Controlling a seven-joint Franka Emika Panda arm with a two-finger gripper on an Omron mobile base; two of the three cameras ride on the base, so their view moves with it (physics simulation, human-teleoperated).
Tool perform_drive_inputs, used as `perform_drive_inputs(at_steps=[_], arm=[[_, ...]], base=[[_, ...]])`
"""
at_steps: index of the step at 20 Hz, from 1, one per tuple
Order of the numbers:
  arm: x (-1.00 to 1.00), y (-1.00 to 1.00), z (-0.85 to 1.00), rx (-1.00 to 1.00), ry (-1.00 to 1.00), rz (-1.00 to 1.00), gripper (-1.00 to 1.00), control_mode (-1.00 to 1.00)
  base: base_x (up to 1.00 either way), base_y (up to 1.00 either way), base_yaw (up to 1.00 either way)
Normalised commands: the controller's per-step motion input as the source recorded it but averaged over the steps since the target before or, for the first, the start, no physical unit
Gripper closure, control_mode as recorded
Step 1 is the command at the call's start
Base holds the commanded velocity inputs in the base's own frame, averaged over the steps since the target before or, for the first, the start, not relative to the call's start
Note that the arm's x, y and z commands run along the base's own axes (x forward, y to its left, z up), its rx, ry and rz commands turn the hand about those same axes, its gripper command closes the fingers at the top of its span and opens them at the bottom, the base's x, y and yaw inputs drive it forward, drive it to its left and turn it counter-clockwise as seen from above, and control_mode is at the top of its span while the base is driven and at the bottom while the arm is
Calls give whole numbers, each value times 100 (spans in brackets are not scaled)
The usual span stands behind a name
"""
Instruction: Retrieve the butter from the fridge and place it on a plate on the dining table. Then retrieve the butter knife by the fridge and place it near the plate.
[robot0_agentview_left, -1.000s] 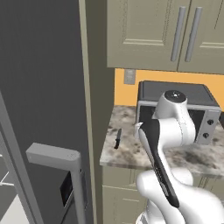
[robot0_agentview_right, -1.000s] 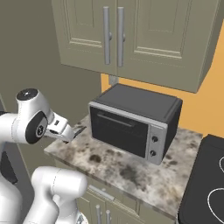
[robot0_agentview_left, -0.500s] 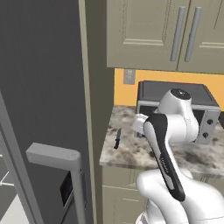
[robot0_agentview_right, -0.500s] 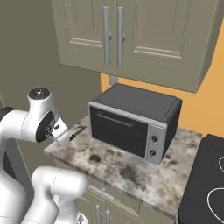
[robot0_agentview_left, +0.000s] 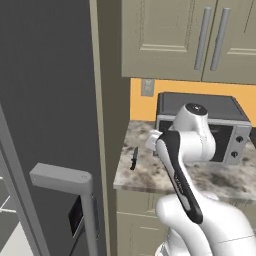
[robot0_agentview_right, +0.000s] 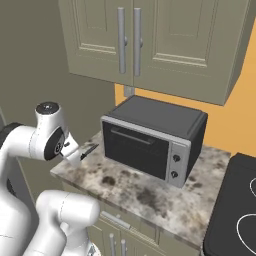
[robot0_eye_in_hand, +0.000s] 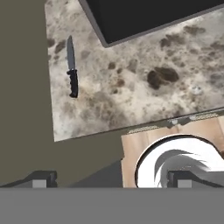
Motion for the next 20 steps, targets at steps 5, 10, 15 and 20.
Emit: perform_drive_inputs(at_steps=[5,10,15,20], arm=[[64,3,-40,0,14,0,-100,-100],[56,10,-44,0,15,0,-100,-100],[37,18,-37,0,10,0,-100,-100],[35,18,-40,0,5,0,-100,-100]], base=[[0,0,0],[0,0,0],[0,0,0],[0,0,0]])
